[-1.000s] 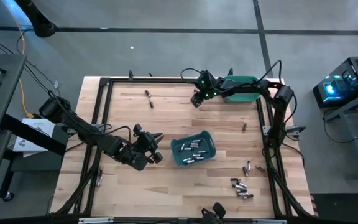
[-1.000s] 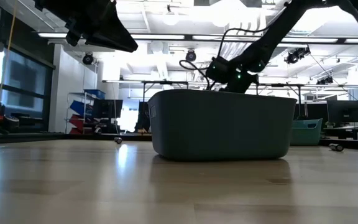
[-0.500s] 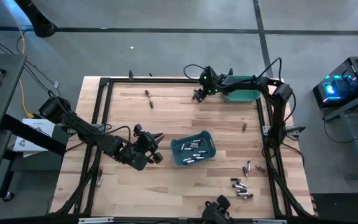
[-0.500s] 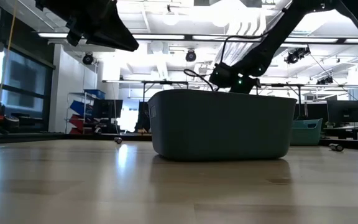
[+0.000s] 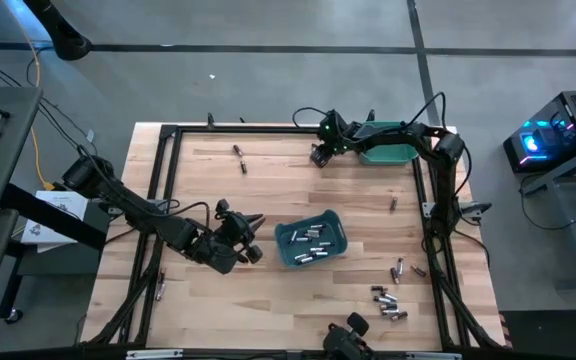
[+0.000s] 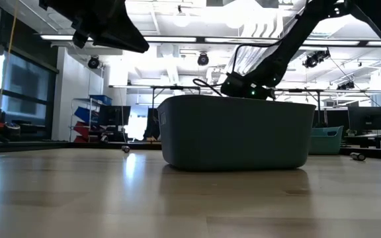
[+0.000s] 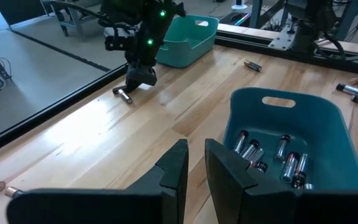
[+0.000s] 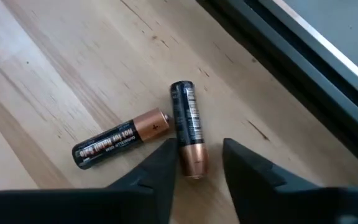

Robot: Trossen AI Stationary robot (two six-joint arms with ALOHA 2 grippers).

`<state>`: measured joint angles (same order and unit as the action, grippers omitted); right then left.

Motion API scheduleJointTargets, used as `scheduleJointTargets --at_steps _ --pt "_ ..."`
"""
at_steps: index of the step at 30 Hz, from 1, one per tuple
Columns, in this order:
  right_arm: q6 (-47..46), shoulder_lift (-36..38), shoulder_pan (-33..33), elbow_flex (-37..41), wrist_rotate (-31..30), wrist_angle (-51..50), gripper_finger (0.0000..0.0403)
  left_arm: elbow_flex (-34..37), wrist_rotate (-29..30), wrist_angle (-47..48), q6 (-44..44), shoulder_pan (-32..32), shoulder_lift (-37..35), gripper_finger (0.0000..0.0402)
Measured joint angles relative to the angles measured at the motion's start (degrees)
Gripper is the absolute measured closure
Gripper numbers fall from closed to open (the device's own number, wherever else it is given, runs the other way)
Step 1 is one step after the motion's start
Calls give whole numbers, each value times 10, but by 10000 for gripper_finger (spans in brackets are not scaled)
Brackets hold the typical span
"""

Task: Sort batteries
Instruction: Put the black battery into the green bin

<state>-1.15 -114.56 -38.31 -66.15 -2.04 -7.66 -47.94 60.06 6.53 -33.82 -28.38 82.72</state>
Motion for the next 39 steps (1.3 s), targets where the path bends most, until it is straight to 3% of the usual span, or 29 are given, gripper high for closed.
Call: scheduleJointTargets --at_steps 5,7,15,25,32,39 --pt "0 0 1 0 -1 -4 369 0 -11 0 0 0 0 355" --pt "-4 4 4 0 -4 -9 384 0 -12 0 0 0 0 355" --pt "-38 97 32 3 -41 -88 383 0 -12 -4 3 0 0 355" --pt "-60 320 104 48 -182 -230 383 0 -11 -5 7 0 0 355" --pt "-144 439 65 98 -229 -358 383 0 -8 -5 25 0 0 355" --pt "-169 459 4 153 -223 -397 383 0 5 -4 26 0 0 355"
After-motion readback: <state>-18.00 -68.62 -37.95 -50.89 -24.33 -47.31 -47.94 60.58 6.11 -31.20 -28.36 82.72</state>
